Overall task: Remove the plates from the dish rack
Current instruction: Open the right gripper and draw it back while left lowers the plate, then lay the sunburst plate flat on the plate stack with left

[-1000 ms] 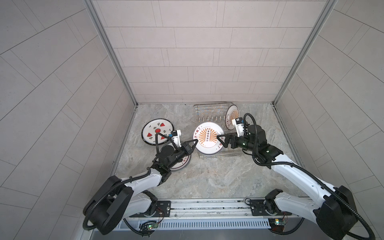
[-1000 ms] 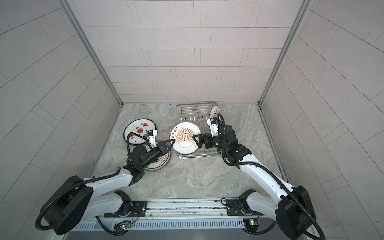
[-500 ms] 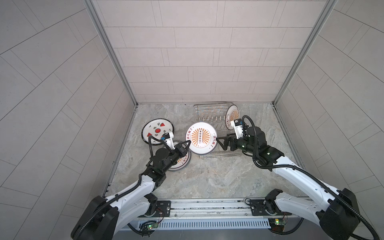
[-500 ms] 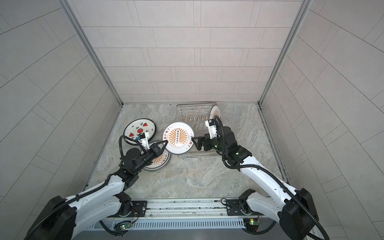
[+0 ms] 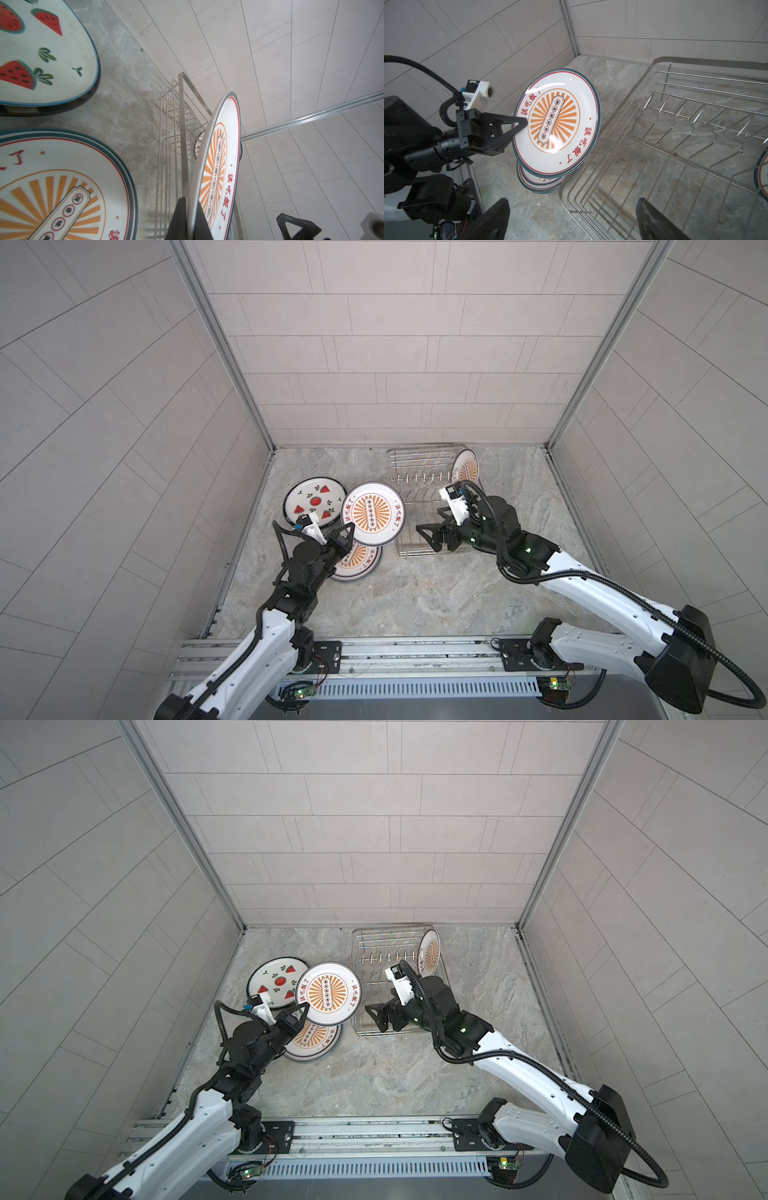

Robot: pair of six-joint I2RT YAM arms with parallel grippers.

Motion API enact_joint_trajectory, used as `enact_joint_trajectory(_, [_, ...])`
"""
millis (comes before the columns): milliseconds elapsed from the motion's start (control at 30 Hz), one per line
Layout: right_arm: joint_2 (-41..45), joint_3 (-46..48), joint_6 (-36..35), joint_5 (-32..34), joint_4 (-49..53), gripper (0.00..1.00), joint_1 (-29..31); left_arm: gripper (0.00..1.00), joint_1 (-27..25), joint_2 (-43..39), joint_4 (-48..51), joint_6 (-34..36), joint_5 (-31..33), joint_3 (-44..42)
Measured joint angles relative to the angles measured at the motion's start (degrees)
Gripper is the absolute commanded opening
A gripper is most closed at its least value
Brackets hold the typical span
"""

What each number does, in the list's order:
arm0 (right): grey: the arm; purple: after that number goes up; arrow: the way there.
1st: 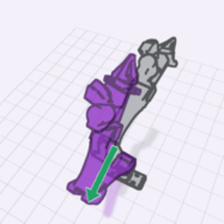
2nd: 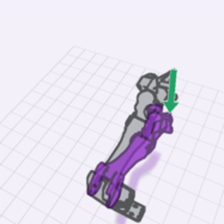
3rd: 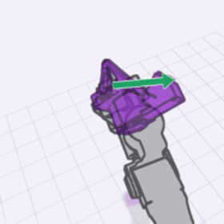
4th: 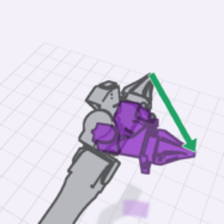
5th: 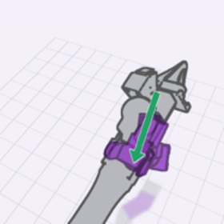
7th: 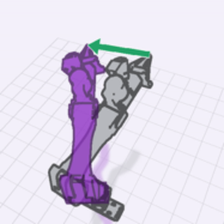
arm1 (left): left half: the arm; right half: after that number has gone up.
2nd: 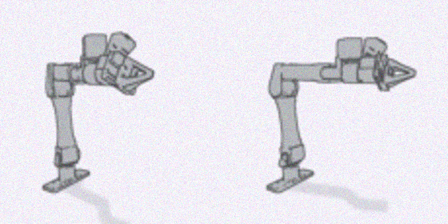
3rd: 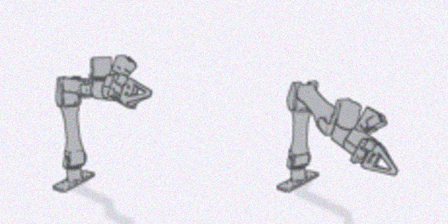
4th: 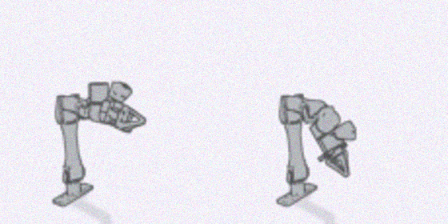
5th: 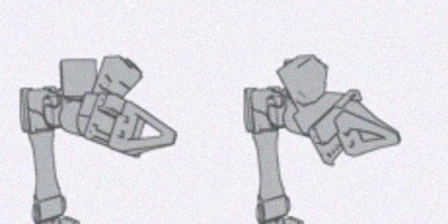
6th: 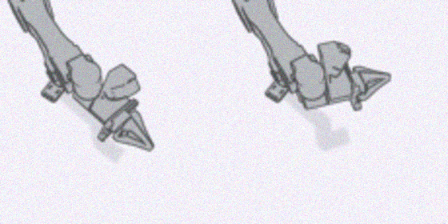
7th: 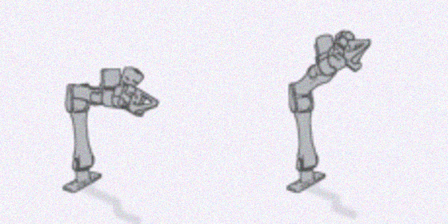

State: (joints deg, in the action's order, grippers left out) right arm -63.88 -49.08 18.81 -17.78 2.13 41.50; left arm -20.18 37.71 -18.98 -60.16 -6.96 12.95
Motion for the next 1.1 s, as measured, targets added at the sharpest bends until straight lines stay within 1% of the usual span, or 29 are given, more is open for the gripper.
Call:
enact_joint_trajectory(167, [-3.50,-4.04,-2.60,3.93,2.73,1.00,4.98,0.00,1.88,-5.01,7.34,-1.16,1.92,-0.02])
enact_joint_trajectory(267, [-5.31,-6.69,-3.39,5.92,4.33,1.00,6.97,0.00,2.86,-7.63,12.20,-2.36,3.37,-0.02])
enact_joint_trajectory(433, [-9.31,-10.21,-4.52,7.41,5.53,1.00,8.68,0.00,3.69,-12.37,22.51,-3.98,7.08,0.00])
enact_joint_trajectory(567, [-14.36,-13.94,-6.05,7.72,7.45,1.00,9.94,0.00,4.04,-15.89,31.30,-4.61,10.34,0.61])
enact_joint_trajectory(633, [-16.61,-15.78,-6.67,7.80,8.48,1.00,10.69,0.00,4.07,-16.92,33.97,-4.98,11.37,0.98])
enact_joint_trajectory(767, [-19.87,-18.58,-7.32,7.87,10.16,1.00,11.78,0.00,4.31,-16.33,38.69,-6.45,11.98,2.29])
enact_joint_trajectory(900, [-21.40,-20.00,-7.63,7.93,11.26,1.00,12.13,0.00,4.33,-14.95,41.77,-8.09,11.87,3.50])
enact_joint_trajectory(1100, [-22.40,-21.55,-7.69,8.15,12.31,1.00,12.22,0.00,4.35,-13.64,42.86,-9.57,9.90,3.52])
